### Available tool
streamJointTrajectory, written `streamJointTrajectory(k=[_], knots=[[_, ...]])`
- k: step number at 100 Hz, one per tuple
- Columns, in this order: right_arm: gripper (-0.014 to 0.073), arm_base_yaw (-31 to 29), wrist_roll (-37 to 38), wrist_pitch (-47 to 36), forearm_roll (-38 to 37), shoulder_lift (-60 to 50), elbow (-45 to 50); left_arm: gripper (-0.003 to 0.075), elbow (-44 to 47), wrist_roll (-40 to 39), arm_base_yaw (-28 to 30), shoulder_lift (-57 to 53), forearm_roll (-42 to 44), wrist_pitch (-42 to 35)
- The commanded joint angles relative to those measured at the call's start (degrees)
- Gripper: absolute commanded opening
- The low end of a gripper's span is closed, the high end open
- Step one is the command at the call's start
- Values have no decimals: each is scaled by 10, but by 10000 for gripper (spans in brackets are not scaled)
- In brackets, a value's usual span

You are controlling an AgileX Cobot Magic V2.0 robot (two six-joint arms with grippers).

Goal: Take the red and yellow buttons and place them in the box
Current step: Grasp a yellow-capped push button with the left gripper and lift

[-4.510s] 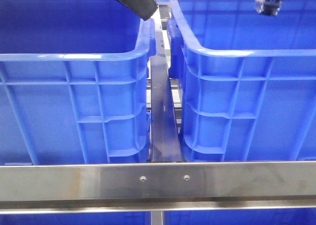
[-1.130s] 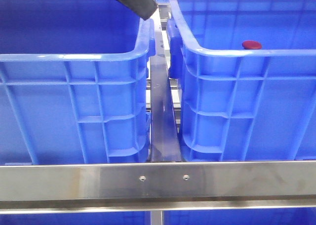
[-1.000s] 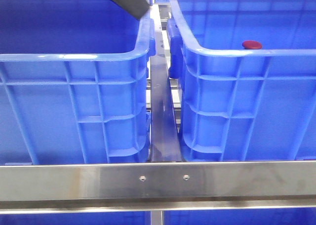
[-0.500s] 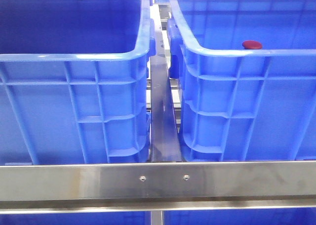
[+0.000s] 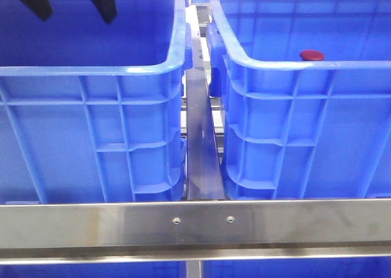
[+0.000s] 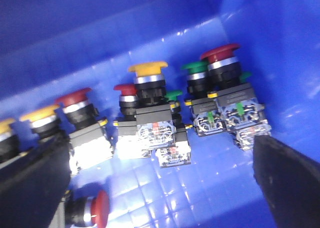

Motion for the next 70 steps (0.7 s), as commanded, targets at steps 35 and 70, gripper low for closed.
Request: streamJointTrajectory(k=[35, 70], knots=[[-69, -2, -6, -1, 13, 0, -15, 691, -19, -10, 1, 51, 23, -42], [-69, -2, -6, 9, 13, 0, -15, 691, -19, -10, 1, 96, 24, -74]])
